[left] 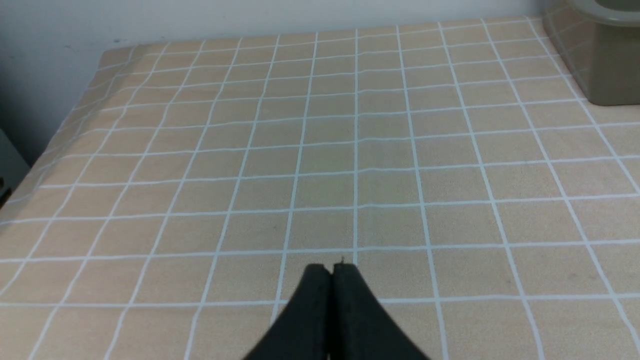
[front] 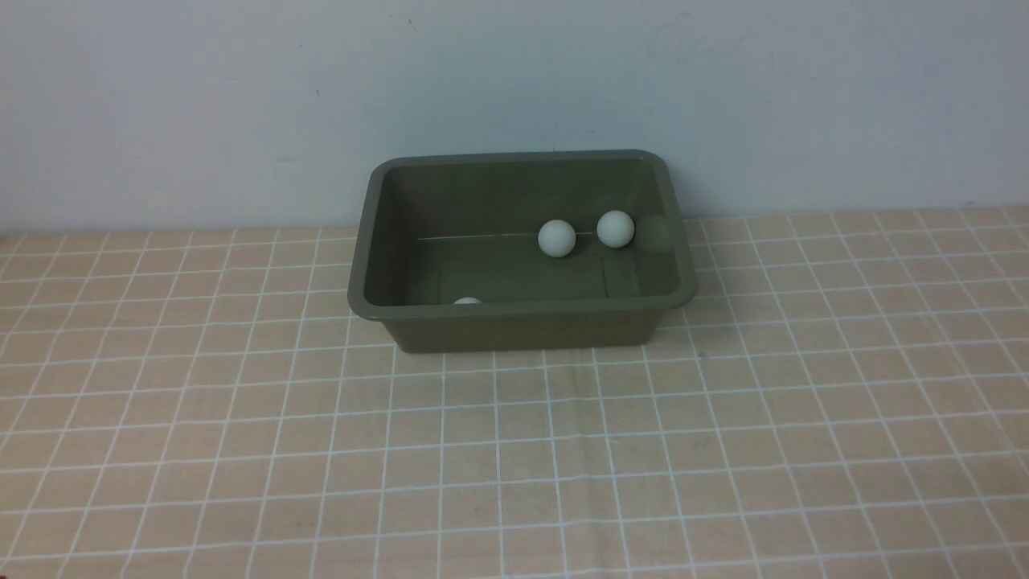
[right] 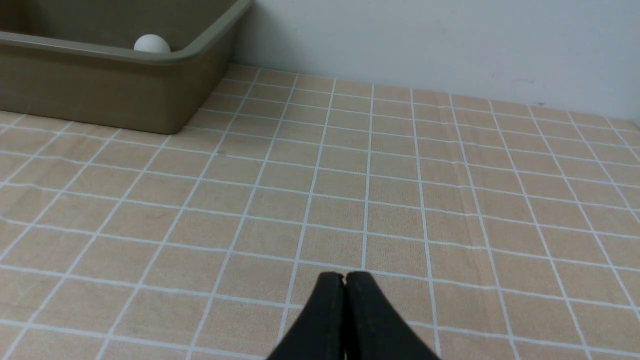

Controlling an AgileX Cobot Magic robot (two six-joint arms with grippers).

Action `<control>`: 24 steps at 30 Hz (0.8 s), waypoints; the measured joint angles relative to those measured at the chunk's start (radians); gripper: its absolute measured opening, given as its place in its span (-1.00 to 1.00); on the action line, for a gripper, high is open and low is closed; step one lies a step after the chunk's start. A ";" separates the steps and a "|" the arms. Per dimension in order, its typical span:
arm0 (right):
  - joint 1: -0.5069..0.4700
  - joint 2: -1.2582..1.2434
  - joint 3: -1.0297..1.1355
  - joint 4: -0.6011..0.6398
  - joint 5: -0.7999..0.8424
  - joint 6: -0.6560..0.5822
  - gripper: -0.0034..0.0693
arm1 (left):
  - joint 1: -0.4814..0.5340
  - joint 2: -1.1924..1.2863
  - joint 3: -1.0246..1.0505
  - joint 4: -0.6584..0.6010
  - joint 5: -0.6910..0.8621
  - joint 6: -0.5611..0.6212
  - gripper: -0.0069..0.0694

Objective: Put the table tennis balls into the box on the light coffee tablecloth.

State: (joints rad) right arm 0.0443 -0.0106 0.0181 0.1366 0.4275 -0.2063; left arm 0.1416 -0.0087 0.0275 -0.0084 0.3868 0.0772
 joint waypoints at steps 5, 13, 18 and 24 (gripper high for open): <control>0.000 0.000 0.000 0.000 0.000 0.000 -0.96 | 0.000 0.000 0.000 0.001 0.000 0.000 -1.00; 0.000 0.000 0.000 0.000 0.000 0.000 -0.96 | 0.000 0.000 0.000 0.001 0.000 0.000 -1.00; 0.000 0.000 0.000 0.000 0.000 0.000 -0.96 | -0.010 0.000 0.000 0.002 0.000 0.000 -1.00; 0.000 0.000 0.000 0.000 0.000 0.000 -0.96 | -0.011 0.000 0.000 0.002 0.000 0.000 -1.00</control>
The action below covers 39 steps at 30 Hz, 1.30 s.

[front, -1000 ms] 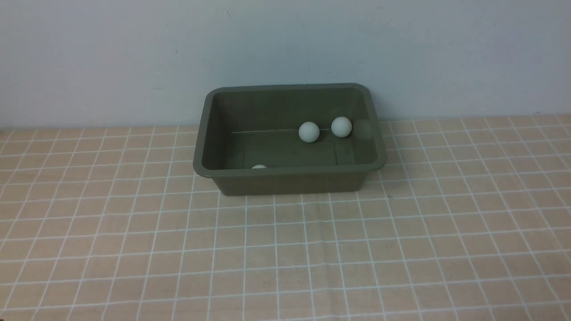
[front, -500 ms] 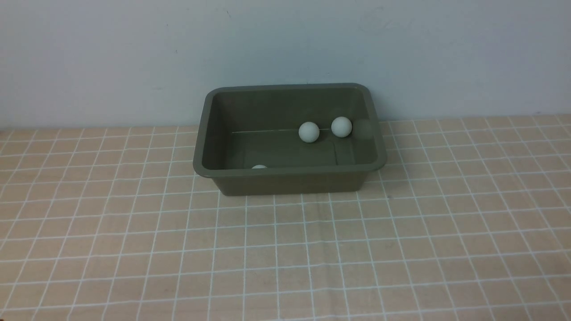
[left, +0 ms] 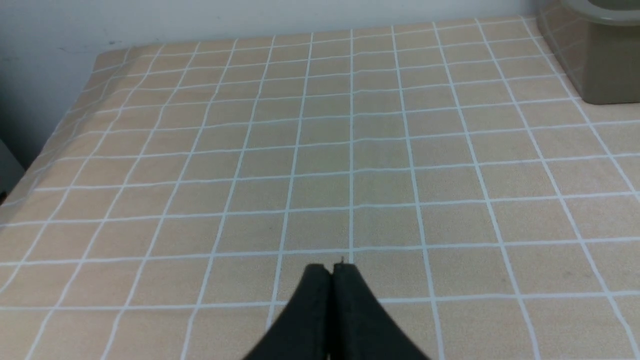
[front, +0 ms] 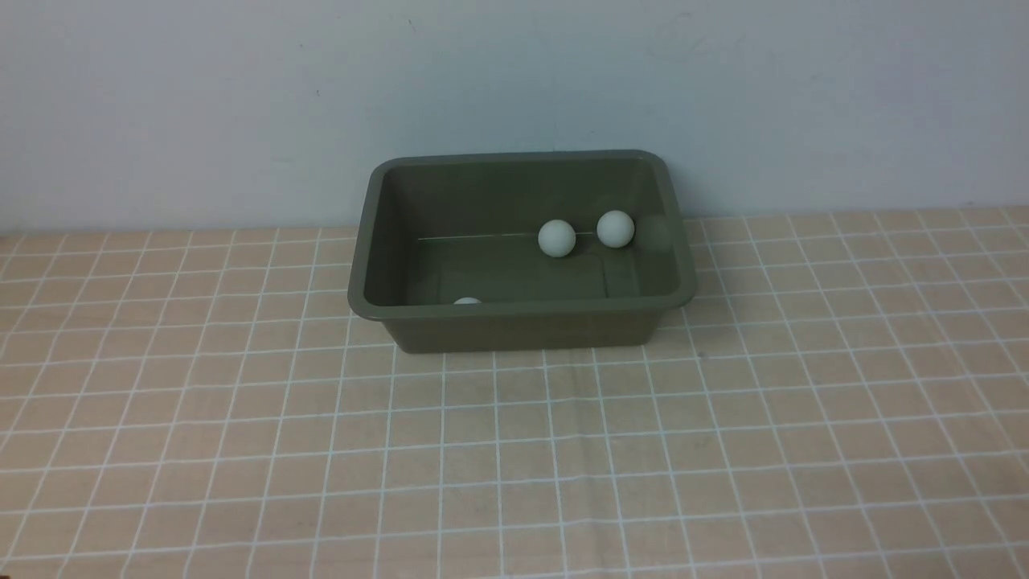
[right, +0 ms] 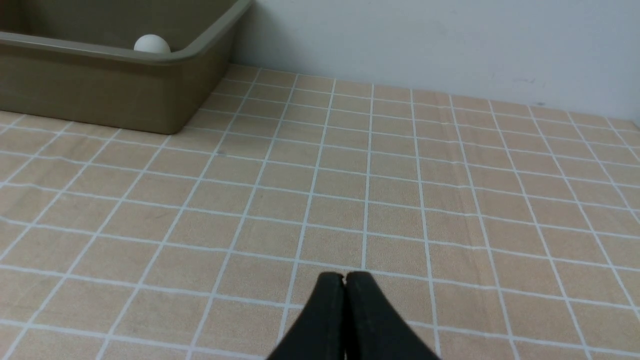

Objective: Put the table tennis balls into the box on the light coffee tablecloth.

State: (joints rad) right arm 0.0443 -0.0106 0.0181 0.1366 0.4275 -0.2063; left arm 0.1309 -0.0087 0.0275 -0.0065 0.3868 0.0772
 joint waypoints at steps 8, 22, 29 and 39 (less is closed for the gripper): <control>0.000 0.000 0.000 0.000 0.000 0.000 -0.96 | -0.039 0.000 0.000 0.000 0.000 0.000 -1.00; 0.000 0.000 0.000 0.000 0.000 0.000 -0.96 | -0.039 0.000 0.000 0.000 0.000 0.000 -1.00; 0.000 0.000 0.000 0.000 0.000 0.000 -0.96 | -0.039 0.000 0.000 0.000 0.000 0.000 -1.00; 0.000 0.000 0.000 0.000 0.000 0.000 -0.96 | -0.039 0.000 0.000 0.000 0.000 0.000 -1.00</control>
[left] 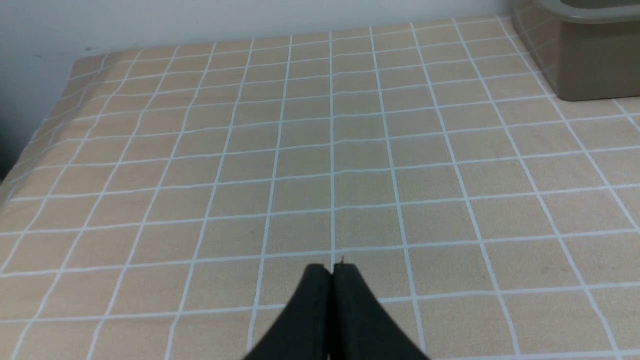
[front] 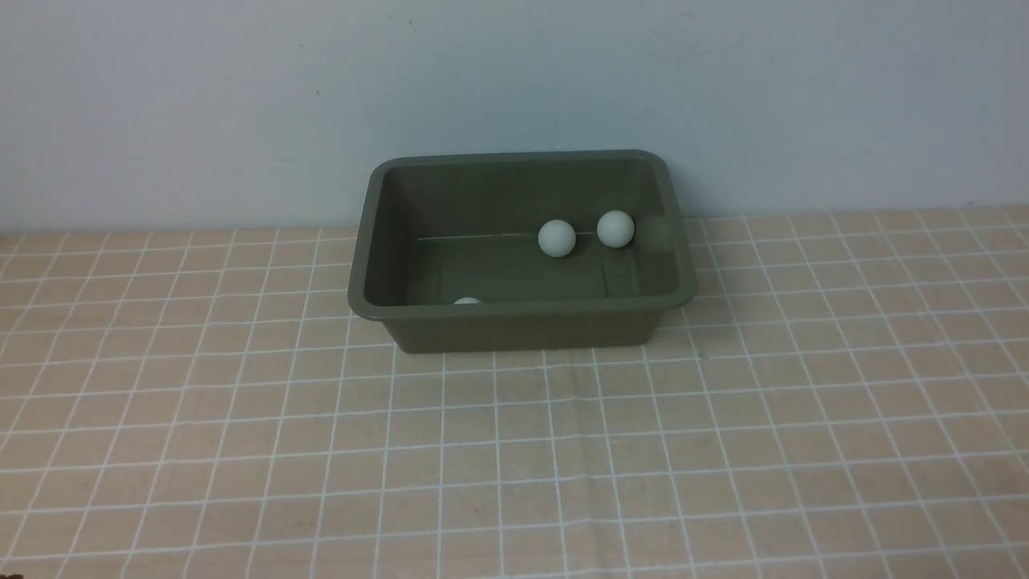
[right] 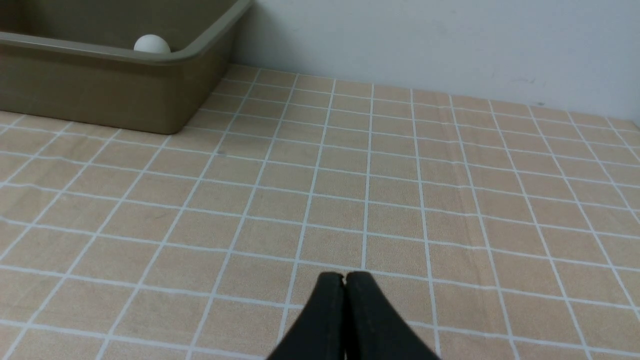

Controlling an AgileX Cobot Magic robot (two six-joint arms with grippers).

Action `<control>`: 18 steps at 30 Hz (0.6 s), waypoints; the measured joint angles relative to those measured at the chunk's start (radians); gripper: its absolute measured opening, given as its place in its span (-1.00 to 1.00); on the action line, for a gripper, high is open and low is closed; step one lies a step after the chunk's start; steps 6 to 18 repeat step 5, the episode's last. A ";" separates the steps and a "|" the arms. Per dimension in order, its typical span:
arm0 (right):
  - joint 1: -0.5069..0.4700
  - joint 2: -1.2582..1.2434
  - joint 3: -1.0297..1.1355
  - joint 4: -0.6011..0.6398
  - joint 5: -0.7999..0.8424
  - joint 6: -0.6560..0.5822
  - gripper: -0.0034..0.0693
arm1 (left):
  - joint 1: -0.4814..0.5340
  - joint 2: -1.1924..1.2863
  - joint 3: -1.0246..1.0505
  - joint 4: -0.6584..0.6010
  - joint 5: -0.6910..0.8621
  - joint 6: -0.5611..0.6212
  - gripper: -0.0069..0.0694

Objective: Put the table tennis balls into the box on the light coffee tablecloth.

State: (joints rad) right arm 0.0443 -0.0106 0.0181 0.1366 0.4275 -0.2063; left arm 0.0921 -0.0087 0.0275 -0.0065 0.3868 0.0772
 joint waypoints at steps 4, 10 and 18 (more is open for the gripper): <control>0.000 0.000 0.000 0.000 0.000 0.000 -0.96 | 0.000 0.000 0.000 0.000 0.000 0.000 -1.00; 0.000 0.000 0.000 0.000 0.000 0.000 -0.96 | 0.000 0.000 0.000 0.000 0.000 0.000 -1.00; 0.000 0.000 0.000 0.000 0.000 0.000 -0.96 | 0.000 0.000 0.000 0.000 0.000 0.000 -1.00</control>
